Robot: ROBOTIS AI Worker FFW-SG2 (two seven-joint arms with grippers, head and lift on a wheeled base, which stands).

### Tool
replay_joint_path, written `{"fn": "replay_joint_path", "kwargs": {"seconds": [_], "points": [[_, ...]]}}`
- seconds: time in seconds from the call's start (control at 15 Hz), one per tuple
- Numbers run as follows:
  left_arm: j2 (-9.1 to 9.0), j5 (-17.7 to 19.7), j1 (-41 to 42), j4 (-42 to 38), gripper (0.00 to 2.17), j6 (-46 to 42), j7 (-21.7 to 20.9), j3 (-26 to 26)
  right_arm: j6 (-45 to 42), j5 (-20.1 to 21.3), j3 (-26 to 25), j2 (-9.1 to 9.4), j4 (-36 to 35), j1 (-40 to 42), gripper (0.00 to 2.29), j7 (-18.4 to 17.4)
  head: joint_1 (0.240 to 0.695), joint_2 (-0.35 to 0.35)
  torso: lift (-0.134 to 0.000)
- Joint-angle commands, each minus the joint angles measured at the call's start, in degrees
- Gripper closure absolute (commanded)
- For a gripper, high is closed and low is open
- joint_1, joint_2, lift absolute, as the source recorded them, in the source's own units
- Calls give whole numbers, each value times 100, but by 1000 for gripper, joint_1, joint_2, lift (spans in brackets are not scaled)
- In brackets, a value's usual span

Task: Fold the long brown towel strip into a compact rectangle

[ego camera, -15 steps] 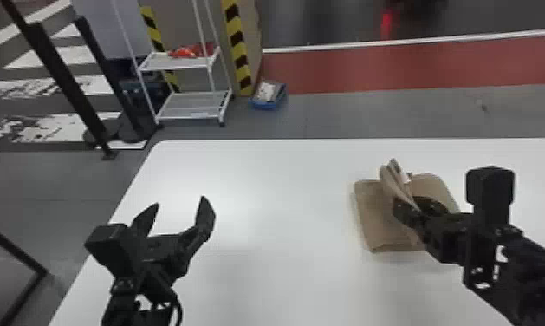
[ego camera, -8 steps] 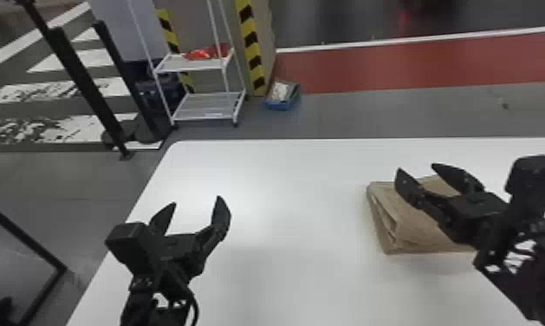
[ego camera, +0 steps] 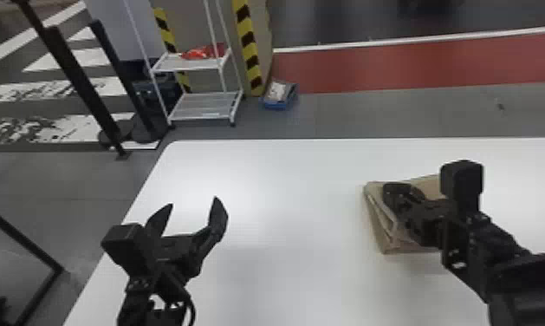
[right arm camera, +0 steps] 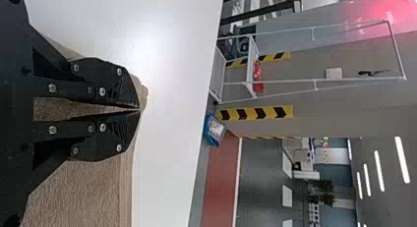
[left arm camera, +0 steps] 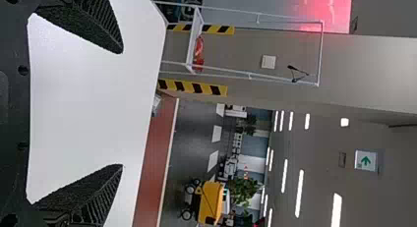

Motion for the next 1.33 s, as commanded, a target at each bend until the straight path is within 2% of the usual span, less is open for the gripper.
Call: {"fn": "replay_joint_path", "kwargs": {"seconds": [0.0, 0.27, 0.47, 0.67, 0.8, 1.0, 1.13, 1.27], "points": [[-15, 0, 16, 0, 39, -16, 0, 9, 20, 106, 299, 2, 128, -75, 1865, 12, 695, 247, -116], [-15, 0, 16, 0, 39, -16, 0, 17, 301, 221, 624, -16, -4, 30, 1865, 266, 695, 297, -116], [-15, 9, 16, 9, 39, -16, -9, 70, 425, 247, 756, -42, -435, 294, 1865, 512, 695, 324, -116], [-15, 27, 16, 18, 39, -16, -44, 79, 425, 203, 650, -78, -1032, 654, 1865, 618, 695, 350, -116], [-15, 27, 16, 27, 39, -33, -44, 79, 214, 98, 343, -78, -1199, 768, 1865, 609, 695, 350, -116], [-15, 27, 16, 27, 39, -33, -62, 70, 178, 1, -70, -16, -936, 557, 1865, 451, 695, 334, -116], [-15, 27, 7, 27, 39, -33, -71, 61, 91, 1, -132, -7, -426, 250, 1865, 302, 695, 304, -116], [-15, 27, 16, 18, 39, -33, -71, 61, 91, 19, -114, 28, 13, -5, 1865, 302, 695, 272, -116]]}}
